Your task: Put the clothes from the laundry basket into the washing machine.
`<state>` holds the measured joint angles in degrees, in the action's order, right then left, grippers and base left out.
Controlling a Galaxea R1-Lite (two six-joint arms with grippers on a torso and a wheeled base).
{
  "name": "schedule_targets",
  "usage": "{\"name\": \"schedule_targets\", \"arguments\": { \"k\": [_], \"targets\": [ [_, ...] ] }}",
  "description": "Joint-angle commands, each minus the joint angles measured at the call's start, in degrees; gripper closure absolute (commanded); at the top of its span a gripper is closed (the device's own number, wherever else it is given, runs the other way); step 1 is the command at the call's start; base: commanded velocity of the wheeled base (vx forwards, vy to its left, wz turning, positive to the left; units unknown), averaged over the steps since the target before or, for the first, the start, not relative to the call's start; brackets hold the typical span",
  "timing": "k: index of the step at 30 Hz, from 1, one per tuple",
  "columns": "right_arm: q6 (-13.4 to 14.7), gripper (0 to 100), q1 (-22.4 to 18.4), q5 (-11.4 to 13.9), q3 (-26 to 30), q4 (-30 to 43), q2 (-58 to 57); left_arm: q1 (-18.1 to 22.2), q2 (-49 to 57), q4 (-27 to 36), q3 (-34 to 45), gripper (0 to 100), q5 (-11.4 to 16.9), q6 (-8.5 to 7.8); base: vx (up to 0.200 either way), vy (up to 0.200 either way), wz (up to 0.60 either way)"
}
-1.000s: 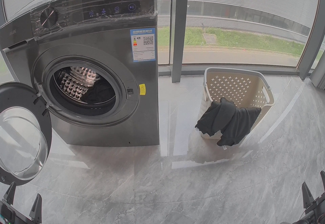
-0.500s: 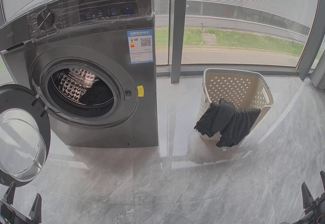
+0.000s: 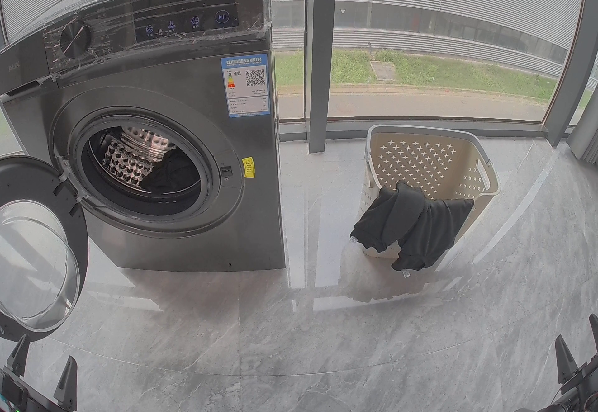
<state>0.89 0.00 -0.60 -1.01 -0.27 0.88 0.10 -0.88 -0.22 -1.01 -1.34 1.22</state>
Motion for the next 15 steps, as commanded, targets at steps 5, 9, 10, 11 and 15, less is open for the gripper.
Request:
{"name": "schedule_targets", "arguments": {
  "k": [5, 9, 10, 11, 15],
  "targets": [
    [0.0, 0, 0.0, 0.0, 1.0, -0.1, -0.9, 0.0, 0.9, 0.0, 0.9, 0, -0.1, 0.01, 0.000, 0.000, 0.00],
    [0.0, 0, 0.0, 0.0, 1.0, -0.1, -0.9, 0.0, 0.9, 0.0, 0.9, 0, 0.0, 0.10, 0.000, 0.000, 0.00],
    [0.0, 0, 0.0, 0.0, 1.0, -0.1, -0.9, 0.0, 0.9, 0.0, 0.9, 0, 0.0, 0.10, 0.000, 0.000, 0.00],
    [0.0, 0, 0.0, 0.0, 1.0, -0.1, -0.9, 0.0, 0.9, 0.0, 0.9, 0, 0.0, 0.10, 0.000, -0.200, 0.00],
    [0.0, 0, 0.0, 0.0, 1.0, -0.1, -0.9, 0.1, 0.9, 0.0, 0.9, 0, 0.0, 0.10, 0.000, -0.200, 0.00]
  ]
}}
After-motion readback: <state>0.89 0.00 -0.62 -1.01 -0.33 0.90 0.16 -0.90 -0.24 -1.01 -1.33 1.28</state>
